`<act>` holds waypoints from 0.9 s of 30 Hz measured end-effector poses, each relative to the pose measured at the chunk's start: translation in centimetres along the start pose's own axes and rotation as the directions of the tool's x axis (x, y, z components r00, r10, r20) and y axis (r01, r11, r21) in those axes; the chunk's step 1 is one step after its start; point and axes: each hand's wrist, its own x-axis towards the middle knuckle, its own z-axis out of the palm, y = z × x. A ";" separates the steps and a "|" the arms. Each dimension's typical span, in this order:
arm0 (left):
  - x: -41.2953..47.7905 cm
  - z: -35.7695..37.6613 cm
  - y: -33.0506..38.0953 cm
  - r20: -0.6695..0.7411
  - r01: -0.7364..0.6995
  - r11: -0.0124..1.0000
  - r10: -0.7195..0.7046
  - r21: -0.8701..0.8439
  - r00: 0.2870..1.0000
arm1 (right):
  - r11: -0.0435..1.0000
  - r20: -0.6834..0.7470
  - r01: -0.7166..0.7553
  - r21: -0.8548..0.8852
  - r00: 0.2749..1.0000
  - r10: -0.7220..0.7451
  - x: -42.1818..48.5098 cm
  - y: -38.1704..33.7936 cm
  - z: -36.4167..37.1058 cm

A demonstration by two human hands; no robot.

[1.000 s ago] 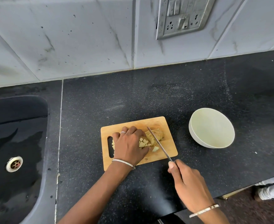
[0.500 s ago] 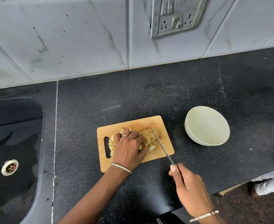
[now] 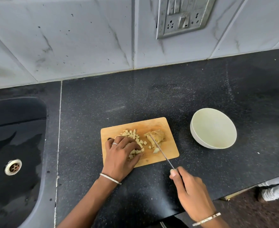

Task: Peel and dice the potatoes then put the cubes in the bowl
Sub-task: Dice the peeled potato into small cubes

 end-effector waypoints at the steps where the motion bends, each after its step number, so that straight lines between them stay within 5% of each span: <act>1: -0.1 0.0 -0.1 -0.007 0.012 1.000 -0.012 -0.022 1.000 | 1.000 0.006 0.024 -0.009 1.000 -0.024 0.1 -0.1 0.3; 16: 0.1 -1.5 0.2 0.051 0.222 0.967 -0.217 -0.127 0.975 | 0.994 0.016 -0.004 -0.108 1.000 0.006 0.4 -2.3 2.0; 22: -0.2 -2.0 -0.6 0.041 0.226 0.911 -0.226 -0.345 0.973 | 0.982 0.025 -0.041 -0.183 0.999 0.046 0.3 -2.9 1.9; 27: -0.3 -2.0 -1.3 0.034 0.248 0.892 -0.254 -0.378 0.967 | 0.995 0.118 -0.043 -0.095 0.992 0.054 0.7 -3.2 2.2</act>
